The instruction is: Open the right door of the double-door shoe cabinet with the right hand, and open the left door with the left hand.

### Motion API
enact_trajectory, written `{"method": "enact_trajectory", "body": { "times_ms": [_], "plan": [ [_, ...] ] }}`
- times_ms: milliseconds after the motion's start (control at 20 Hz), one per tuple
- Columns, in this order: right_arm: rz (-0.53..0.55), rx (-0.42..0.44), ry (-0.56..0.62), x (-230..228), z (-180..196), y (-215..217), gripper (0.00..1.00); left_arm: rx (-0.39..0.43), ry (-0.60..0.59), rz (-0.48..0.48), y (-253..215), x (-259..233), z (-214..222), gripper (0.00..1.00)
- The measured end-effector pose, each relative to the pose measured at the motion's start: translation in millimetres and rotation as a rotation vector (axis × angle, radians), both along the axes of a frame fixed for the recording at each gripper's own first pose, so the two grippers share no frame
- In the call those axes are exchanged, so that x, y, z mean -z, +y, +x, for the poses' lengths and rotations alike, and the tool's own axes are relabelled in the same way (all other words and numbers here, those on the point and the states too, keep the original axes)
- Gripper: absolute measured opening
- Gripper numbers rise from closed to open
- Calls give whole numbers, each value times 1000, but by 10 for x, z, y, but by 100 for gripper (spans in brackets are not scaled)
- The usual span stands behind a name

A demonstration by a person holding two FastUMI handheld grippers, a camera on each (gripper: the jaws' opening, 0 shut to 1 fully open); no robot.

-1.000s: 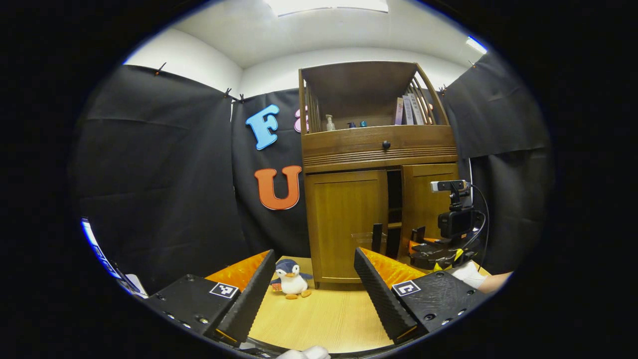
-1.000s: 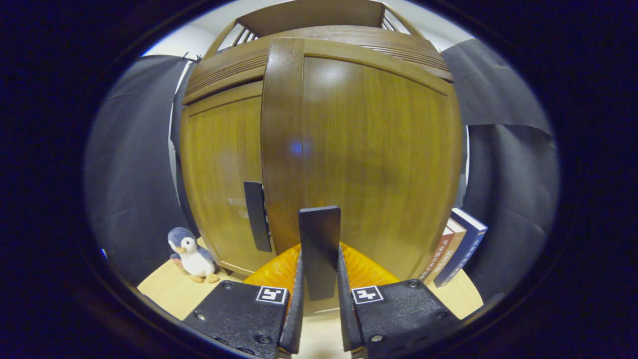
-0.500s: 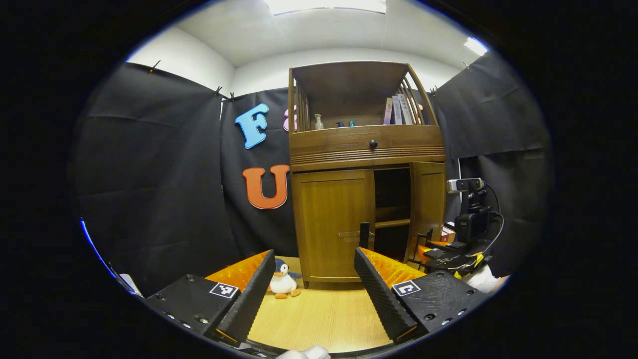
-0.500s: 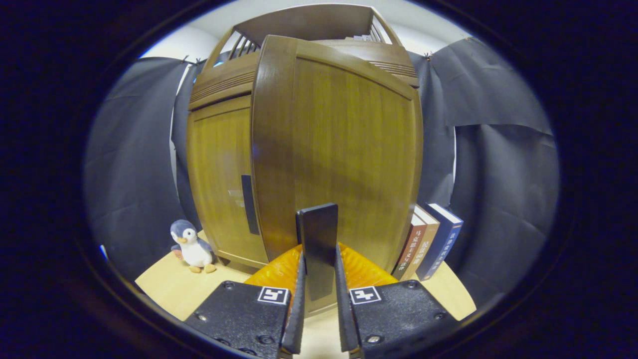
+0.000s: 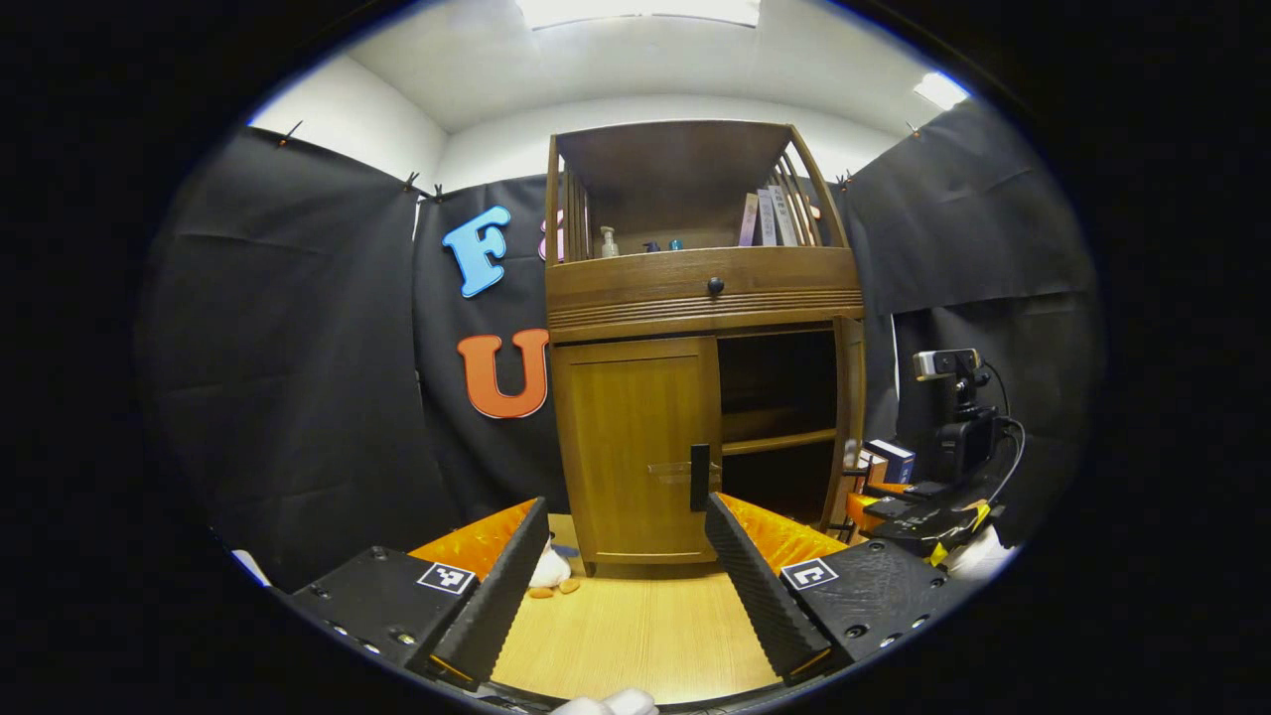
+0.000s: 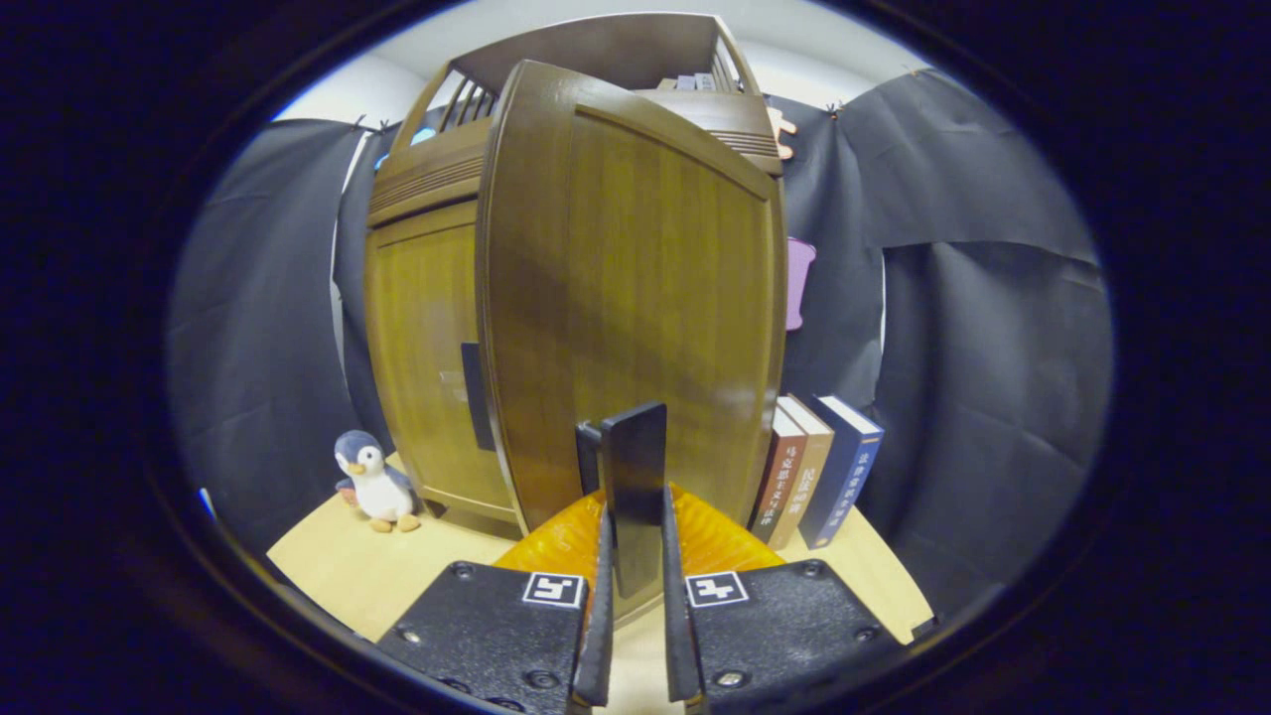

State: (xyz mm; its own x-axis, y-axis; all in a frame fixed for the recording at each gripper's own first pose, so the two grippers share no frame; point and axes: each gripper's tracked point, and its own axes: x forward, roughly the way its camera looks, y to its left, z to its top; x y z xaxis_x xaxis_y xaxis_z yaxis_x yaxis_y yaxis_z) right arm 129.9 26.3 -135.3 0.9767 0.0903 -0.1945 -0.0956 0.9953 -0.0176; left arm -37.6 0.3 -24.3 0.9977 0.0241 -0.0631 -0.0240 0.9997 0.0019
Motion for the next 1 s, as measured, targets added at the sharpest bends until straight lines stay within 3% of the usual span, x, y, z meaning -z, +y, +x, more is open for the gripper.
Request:
{"method": "enact_trajectory", "body": {
  "times_ms": [500, 650, 1000],
  "plan": [
    [24, 88, 15, -29, -223, -782, 11, 96, -7, -8, -370, 4, 4, 96],
    [21, 156, 16, -49, -201, -1135, 5, 118, -7, -11, -480, 9, 9, 96],
    [45, 79, 9, -79, -175, -1444, 3, 124, -6, -4, -626, 17, 142, 96]
  ]
}}
